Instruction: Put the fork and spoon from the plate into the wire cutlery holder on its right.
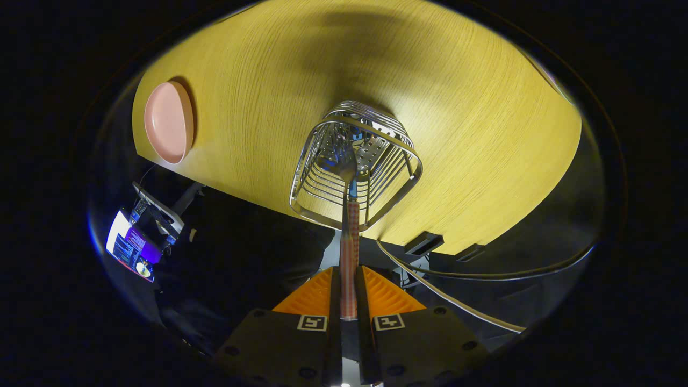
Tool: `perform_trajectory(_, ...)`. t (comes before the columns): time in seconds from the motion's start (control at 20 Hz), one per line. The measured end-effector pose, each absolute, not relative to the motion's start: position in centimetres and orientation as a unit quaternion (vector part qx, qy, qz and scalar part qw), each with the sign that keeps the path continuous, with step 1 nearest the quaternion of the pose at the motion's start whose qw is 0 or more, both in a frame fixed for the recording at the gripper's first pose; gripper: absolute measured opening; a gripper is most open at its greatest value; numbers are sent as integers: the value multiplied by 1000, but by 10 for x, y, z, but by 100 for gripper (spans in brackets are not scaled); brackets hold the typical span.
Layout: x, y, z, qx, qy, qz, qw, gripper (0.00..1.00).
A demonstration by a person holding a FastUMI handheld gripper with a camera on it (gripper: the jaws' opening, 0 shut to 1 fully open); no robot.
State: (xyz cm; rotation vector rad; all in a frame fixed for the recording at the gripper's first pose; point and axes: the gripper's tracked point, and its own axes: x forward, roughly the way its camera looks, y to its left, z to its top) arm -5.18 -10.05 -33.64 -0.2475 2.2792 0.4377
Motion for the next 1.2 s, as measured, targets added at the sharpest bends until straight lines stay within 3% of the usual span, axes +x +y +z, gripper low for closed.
perform_trajectory(0.2, -43, -96, -338, -73, 874, 185, 444, 30)
perform_trajectory(0.3, -38, -94, -334, -53, 857, 190, 476, 31)
perform_trajectory(0.45, -35, -95, -326, -27, 826, 195, 528, 57)
perform_trajectory(0.8, -16, -85, -296, 47, 699, 179, 691, 84)
perform_trajectory(0.85, -14, -84, -291, 49, 675, 170, 716, 99)
perform_trajectory(1.2, 14, -65, -225, 47, 480, 108, 870, 100)
